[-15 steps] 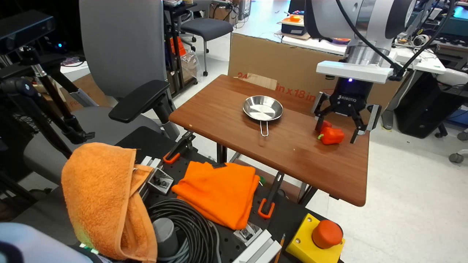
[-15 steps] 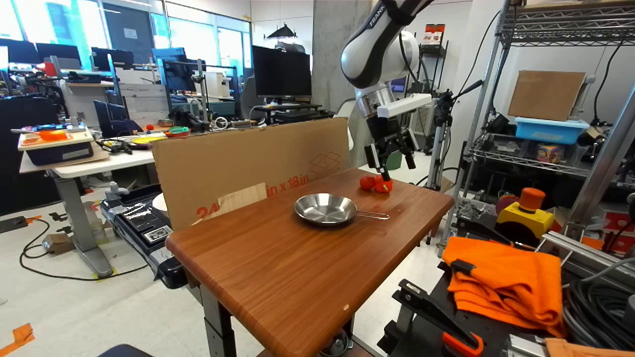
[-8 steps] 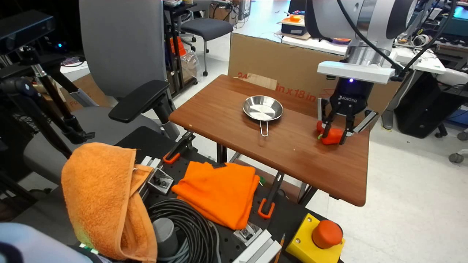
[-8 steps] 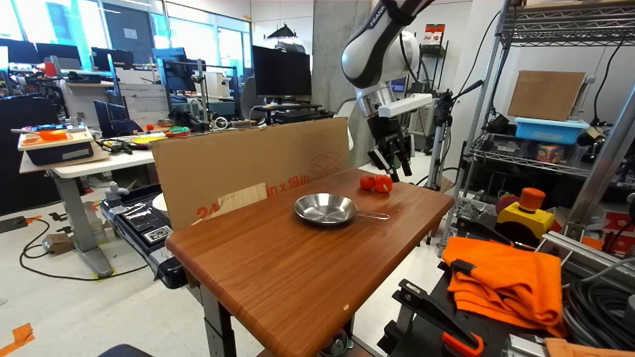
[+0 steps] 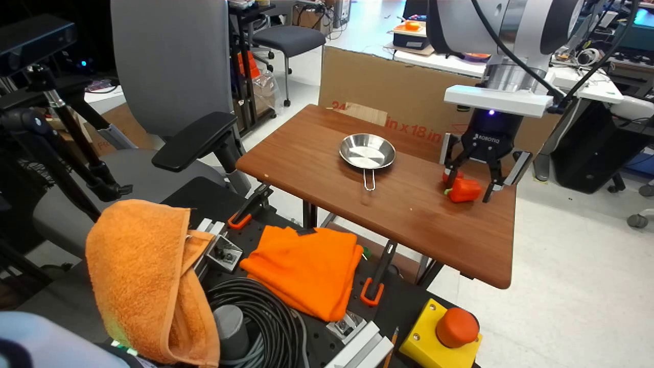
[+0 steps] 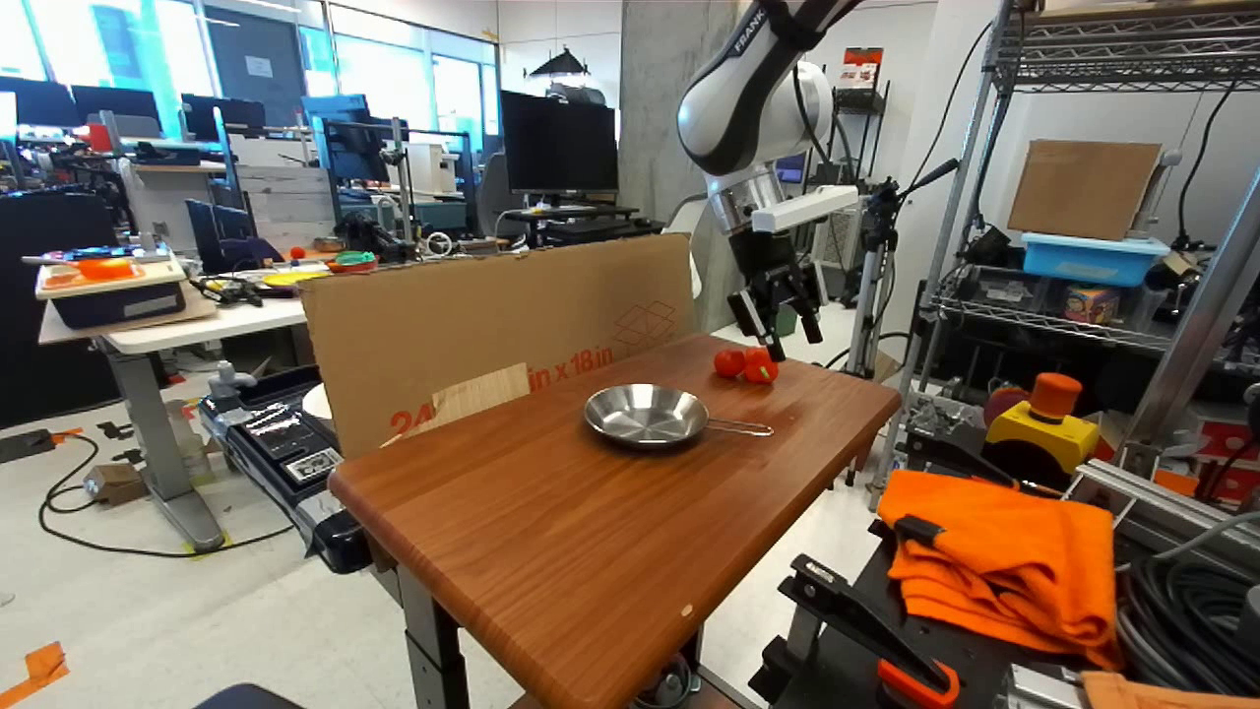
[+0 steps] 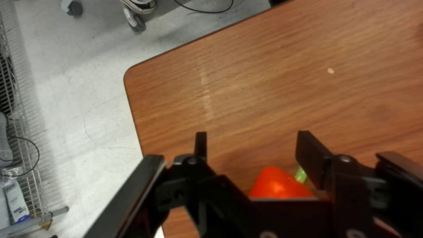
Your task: Put the pepper on the pan
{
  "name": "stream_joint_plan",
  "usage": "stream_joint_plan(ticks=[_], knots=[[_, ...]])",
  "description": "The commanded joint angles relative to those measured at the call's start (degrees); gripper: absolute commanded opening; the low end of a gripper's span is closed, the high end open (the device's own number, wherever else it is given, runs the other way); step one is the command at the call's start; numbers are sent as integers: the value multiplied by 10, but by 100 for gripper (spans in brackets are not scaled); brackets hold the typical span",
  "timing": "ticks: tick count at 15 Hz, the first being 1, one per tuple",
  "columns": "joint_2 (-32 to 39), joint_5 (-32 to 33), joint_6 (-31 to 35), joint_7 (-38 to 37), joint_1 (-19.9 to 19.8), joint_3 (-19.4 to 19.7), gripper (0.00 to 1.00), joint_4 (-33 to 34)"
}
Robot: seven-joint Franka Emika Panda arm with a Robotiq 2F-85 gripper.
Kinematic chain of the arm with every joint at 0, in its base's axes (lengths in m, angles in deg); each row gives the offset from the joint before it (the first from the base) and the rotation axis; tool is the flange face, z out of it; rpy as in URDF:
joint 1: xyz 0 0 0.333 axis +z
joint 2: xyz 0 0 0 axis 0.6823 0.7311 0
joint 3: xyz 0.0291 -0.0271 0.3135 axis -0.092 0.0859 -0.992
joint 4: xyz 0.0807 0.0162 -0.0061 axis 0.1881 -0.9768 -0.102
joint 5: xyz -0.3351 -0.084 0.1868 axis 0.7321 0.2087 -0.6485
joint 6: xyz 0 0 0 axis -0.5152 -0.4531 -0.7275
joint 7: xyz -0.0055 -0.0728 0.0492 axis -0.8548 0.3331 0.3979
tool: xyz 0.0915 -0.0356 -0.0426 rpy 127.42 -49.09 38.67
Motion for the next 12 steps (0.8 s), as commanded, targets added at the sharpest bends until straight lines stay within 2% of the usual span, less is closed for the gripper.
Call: stream_joint_plan(ticks=[1, 5, 12], knots=[[-2, -10, -12, 17, -12, -7, 99, 16], [-13, -19, -10, 40, -24, -13, 100, 23], [-40, -66, 25, 153, -58, -47, 100, 9]])
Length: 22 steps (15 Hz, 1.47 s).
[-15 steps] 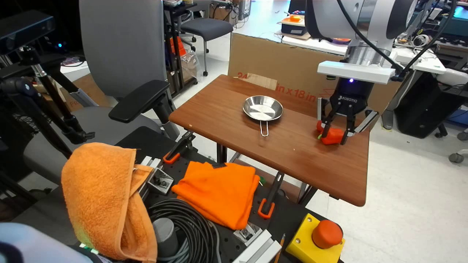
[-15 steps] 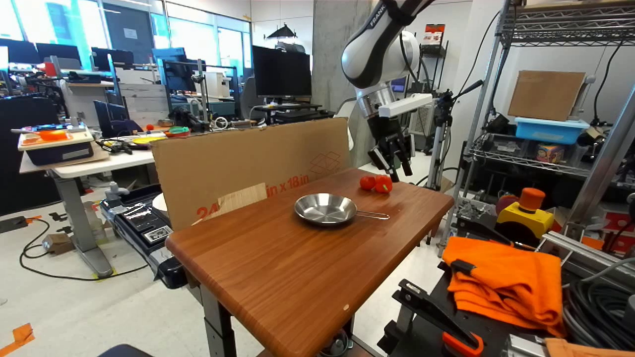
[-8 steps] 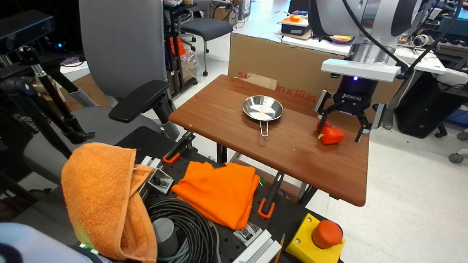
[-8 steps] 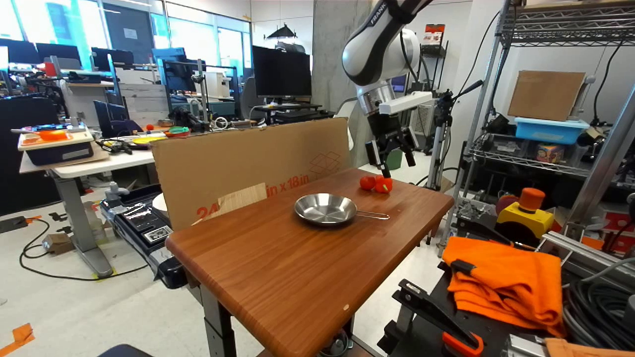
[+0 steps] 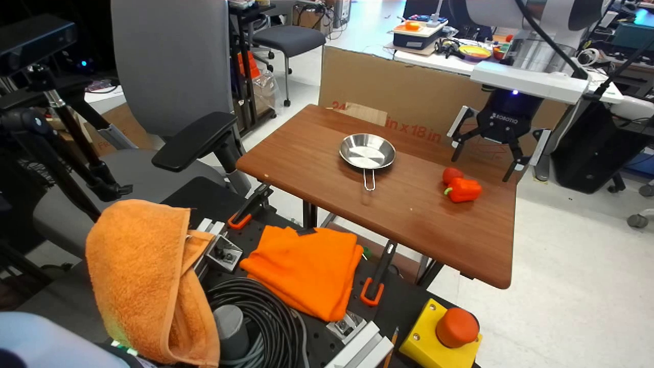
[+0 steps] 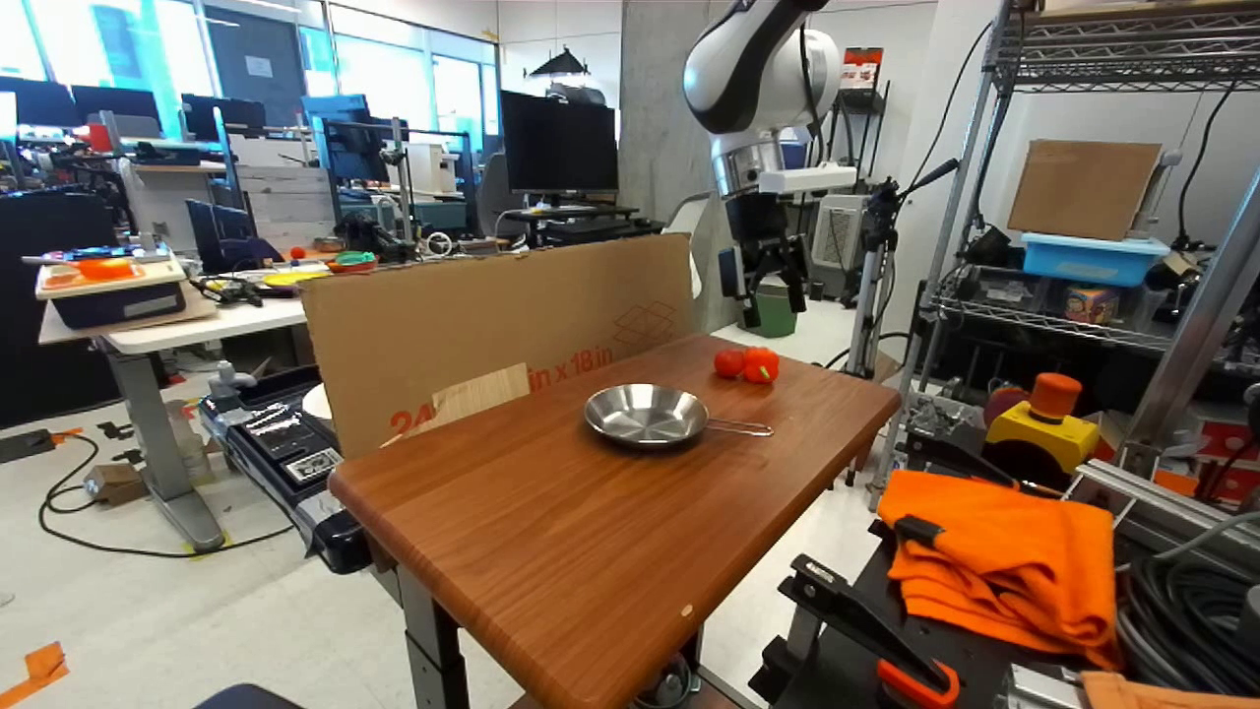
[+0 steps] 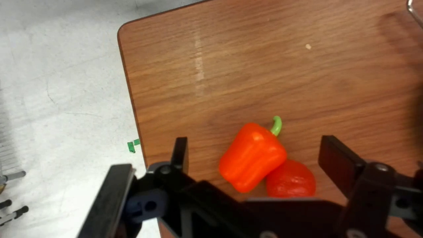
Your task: Put the pepper on the pan
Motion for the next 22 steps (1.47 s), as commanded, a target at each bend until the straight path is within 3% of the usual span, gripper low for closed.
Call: stream_joint_plan(ticks=[1, 13, 22], knots=[[-21, -37, 19, 66, -27, -29, 100, -17], [-24, -23, 9, 273, -45, -49, 100, -31], [-6, -18, 5, 188, -34, -29, 100, -16]])
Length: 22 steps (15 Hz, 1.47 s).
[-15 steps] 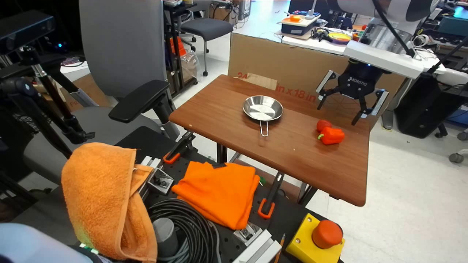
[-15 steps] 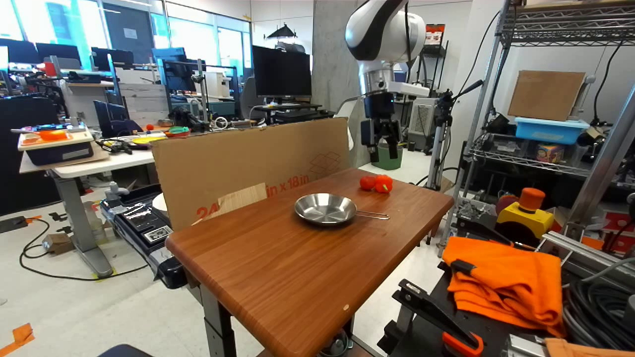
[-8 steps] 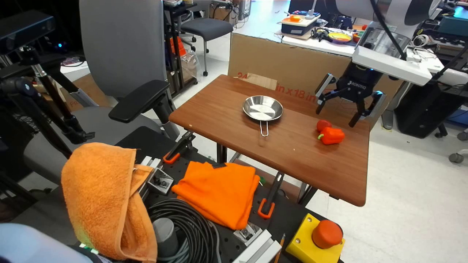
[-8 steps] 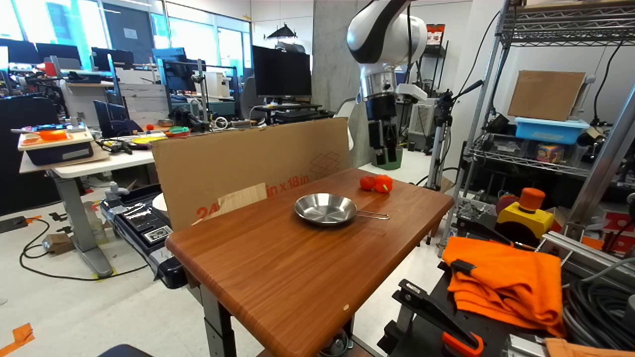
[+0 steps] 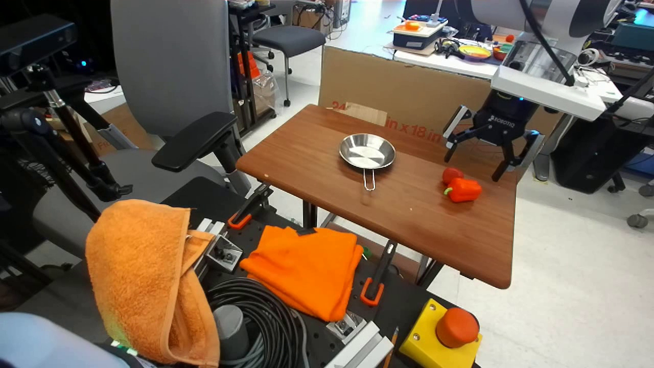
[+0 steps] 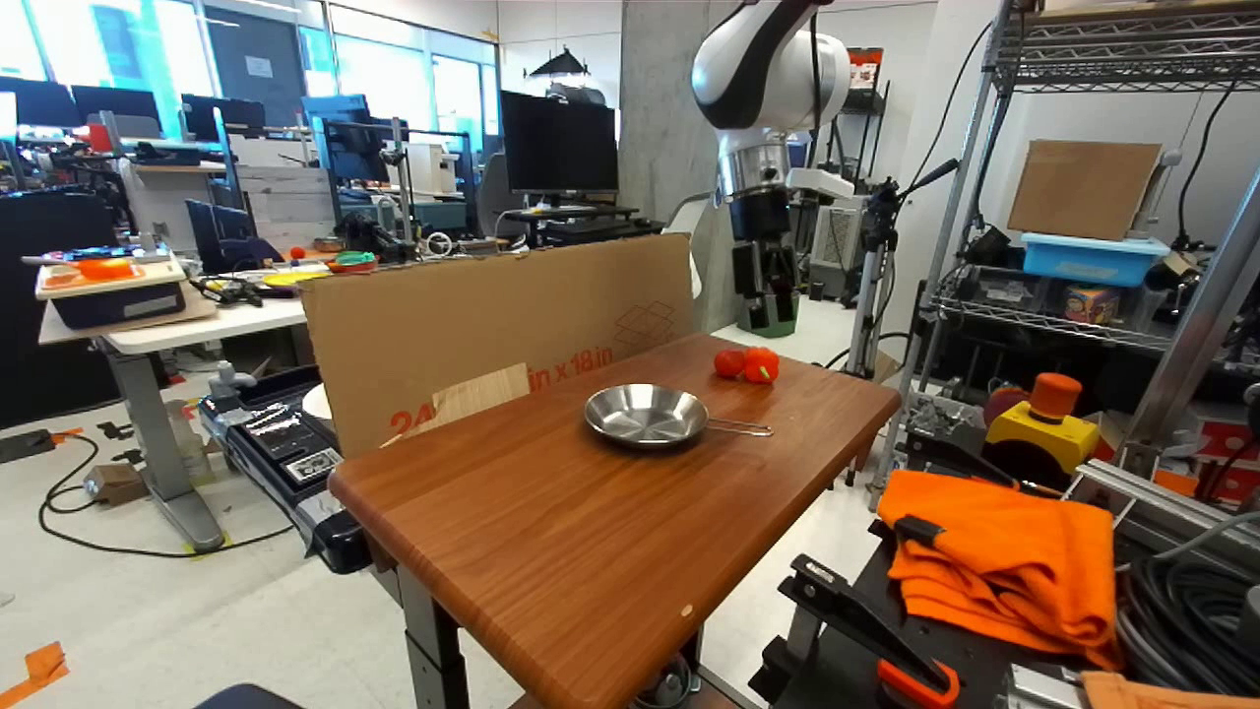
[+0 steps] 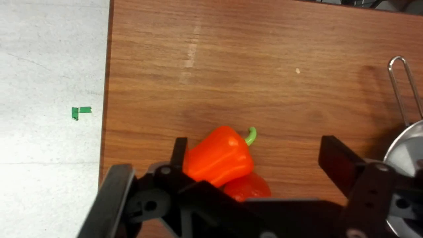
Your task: Put the pepper on the pan
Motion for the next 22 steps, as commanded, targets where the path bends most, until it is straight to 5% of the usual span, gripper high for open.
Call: stream_joint_plan(ticks=[1, 14, 22], knots=[[13, 11, 0, -23, -5, 6, 100, 5], [32, 23, -8, -59, -4, 14, 100, 14], [25, 11, 41, -51, -11, 7, 100, 6]])
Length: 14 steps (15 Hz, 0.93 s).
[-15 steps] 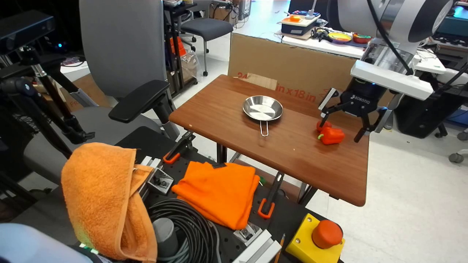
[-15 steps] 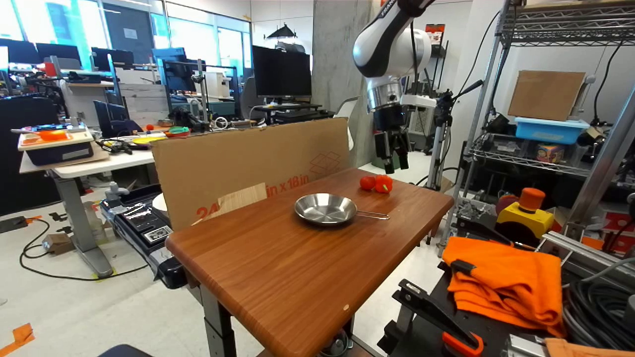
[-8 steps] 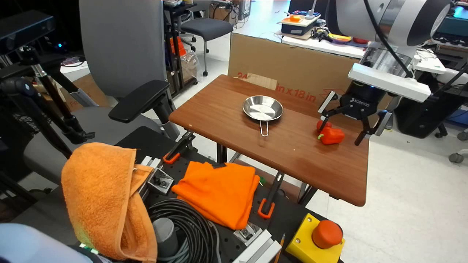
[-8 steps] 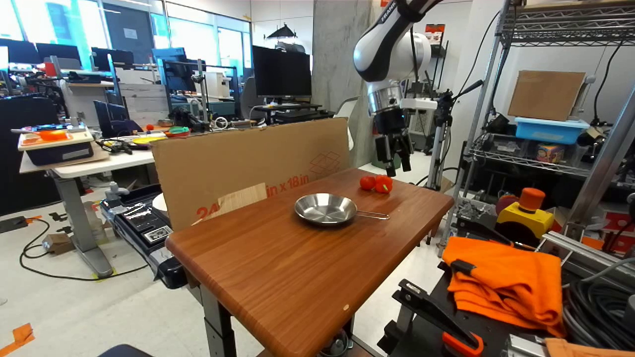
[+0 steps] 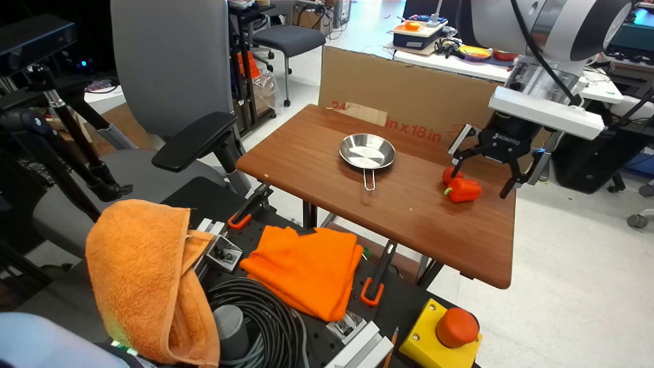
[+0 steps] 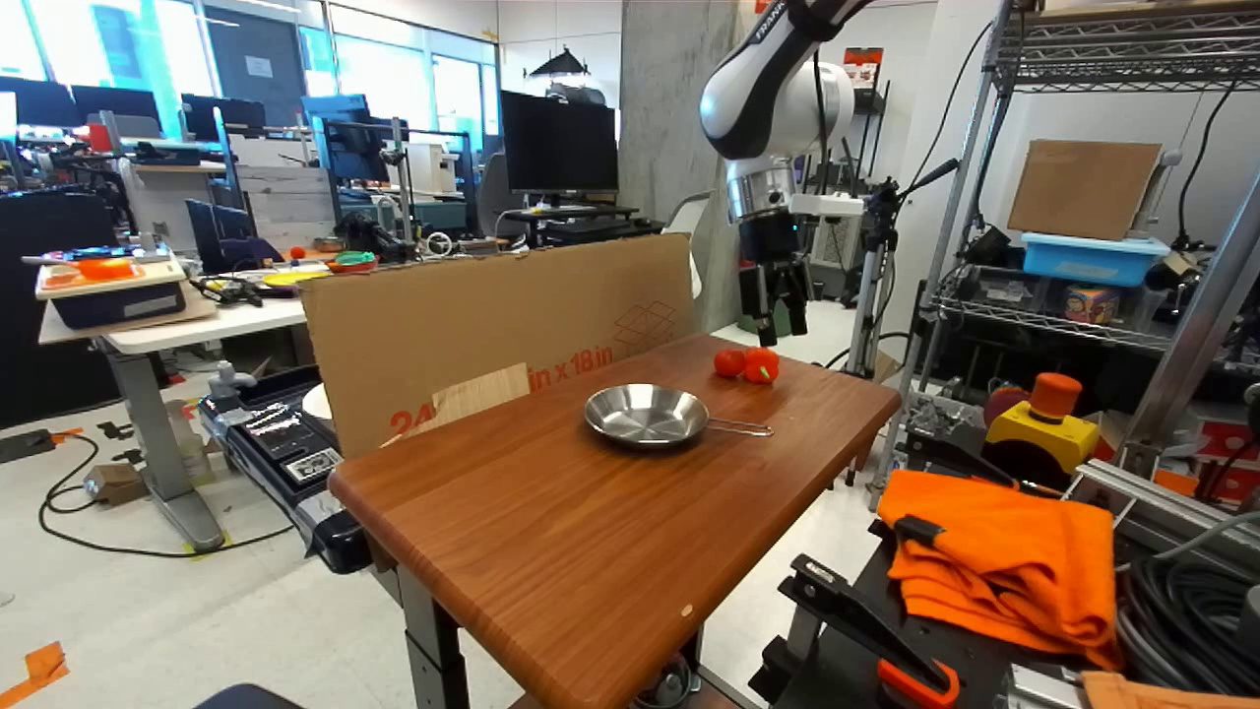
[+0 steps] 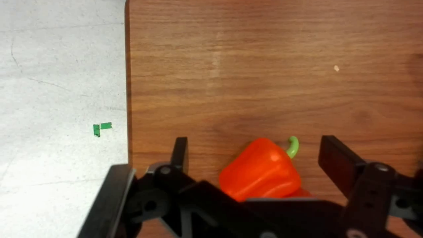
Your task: Put the pepper on the pan
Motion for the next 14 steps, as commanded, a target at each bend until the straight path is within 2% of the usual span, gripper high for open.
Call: stream_joint_plan(ticks=[1, 13, 14], knots=[[-4, -3, 23, 3, -8, -8, 100, -1], [-2, 9, 25, 1, -3, -4, 100, 3], [-1, 10, 25, -1, -2, -3, 93, 4]])
